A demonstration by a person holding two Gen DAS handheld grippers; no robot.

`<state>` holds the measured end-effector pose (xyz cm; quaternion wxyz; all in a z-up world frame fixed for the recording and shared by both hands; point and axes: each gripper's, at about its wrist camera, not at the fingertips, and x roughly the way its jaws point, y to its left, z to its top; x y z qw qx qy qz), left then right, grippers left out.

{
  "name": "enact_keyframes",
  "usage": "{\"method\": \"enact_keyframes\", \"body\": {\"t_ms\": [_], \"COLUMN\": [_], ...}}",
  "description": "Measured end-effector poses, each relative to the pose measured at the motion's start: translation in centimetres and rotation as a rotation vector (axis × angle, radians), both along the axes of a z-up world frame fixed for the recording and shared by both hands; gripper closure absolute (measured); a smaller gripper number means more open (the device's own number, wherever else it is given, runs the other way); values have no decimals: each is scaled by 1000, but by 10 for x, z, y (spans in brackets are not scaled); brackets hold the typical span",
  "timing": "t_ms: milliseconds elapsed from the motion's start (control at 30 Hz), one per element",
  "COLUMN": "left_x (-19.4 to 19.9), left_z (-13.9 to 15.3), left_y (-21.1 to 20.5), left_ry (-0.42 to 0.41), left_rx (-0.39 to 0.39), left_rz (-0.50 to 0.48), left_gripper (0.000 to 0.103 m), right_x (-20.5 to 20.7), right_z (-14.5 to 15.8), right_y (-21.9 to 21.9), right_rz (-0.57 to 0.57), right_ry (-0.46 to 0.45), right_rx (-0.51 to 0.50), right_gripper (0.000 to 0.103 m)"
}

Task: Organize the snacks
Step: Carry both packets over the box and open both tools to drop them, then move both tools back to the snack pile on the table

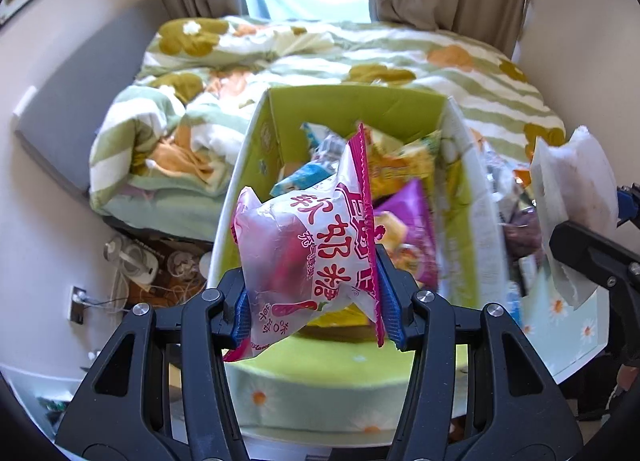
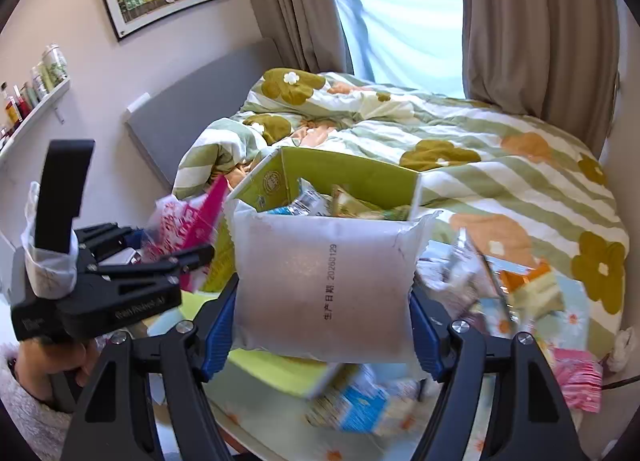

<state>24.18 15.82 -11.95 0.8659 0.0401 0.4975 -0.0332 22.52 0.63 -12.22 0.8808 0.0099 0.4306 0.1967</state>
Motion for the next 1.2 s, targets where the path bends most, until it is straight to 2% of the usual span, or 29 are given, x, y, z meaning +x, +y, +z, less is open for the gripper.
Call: {"method": "enact_keyframes", "body": {"t_ms": [200, 267, 300, 333, 400, 600, 733, 867, 1067, 1200], "left_x": [45, 52, 55, 57, 57, 50, 40, 37, 39, 40], "left_z": [-39, -47, -50, -54, -56, -54, -48, -41, -42, -46], "left_y": [17, 19, 19, 17, 17, 26, 36, 44, 49, 51], "left_ry": [88, 105, 118, 126, 118, 126, 123, 121, 116, 121], "left_rx": [-43, -57, -62, -66, -57, -90, -93, -91, -71, -52], "left_rz": [-70, -89, -105, -117, -123, -134, -128, -125, -113, -104], "left_gripper": [55, 51, 40, 20, 0, 0, 0, 0, 0, 0], "right_x": [38, 46, 48, 51, 54, 59, 62, 82, 120, 129], "right_z": [-21, -26, -27, -29, -33, -35, -34, -35, -55, -71], "right_y": [28, 29, 30, 30, 32, 32, 36, 51, 74, 81], "right_rz": [-67, -96, -107, -118, -137, -179, -173, -156, -110, -114], "right_ry": [57, 75, 81, 88, 99, 128, 140, 164, 209, 241], "right_rx": [-16, -21, -23, -27, -37, -47, -60, -62, -66, -83], "right_gripper": [33, 33, 33, 33, 33, 33, 33, 33, 32, 31]}}
